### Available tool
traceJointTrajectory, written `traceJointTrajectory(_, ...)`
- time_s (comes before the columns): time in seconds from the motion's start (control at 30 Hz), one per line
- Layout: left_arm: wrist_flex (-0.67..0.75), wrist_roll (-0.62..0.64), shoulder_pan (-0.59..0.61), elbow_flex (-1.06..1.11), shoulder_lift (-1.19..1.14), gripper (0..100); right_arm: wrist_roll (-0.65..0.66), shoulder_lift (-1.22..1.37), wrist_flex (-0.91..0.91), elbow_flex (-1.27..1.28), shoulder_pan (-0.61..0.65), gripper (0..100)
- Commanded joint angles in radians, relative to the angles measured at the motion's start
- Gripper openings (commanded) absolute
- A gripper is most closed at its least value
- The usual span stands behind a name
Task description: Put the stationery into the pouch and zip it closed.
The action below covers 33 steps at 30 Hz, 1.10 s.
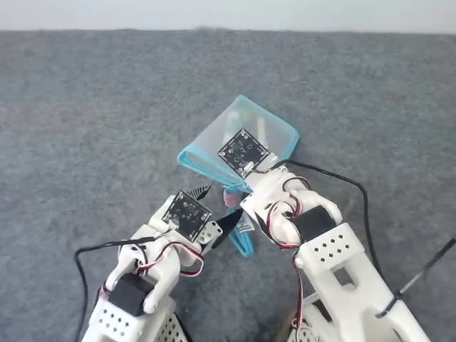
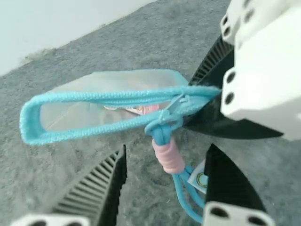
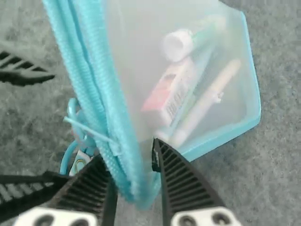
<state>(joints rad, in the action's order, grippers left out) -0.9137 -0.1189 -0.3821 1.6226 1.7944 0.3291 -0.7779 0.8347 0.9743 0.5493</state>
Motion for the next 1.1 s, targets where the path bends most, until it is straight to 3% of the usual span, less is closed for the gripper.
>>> traceJointTrajectory(0.0,0.046,-0.012,-0.008,-0.008,-0.002,26,0.018,-0.076,0.044,-0.060,0.019,0.6)
traceJointTrajectory(0.27,0.048,-0.011,-0.009,-0.008,0.000,22,0.025,-0.231,0.019,0.057,0.028,0.6)
traceJointTrajectory(0.47,0.048,-0.011,-0.008,-0.008,0.000,22,0.069,-0.214,0.013,0.083,0.117,0.6)
traceJointTrajectory(0.83,0.060,-0.011,-0.008,-0.004,0.002,22,0.071,-0.205,0.015,0.083,0.122,0.6)
traceJointTrajectory(1.07,0.069,-0.011,-0.006,-0.002,0.002,17,0.071,-0.205,0.019,0.083,0.124,0.6)
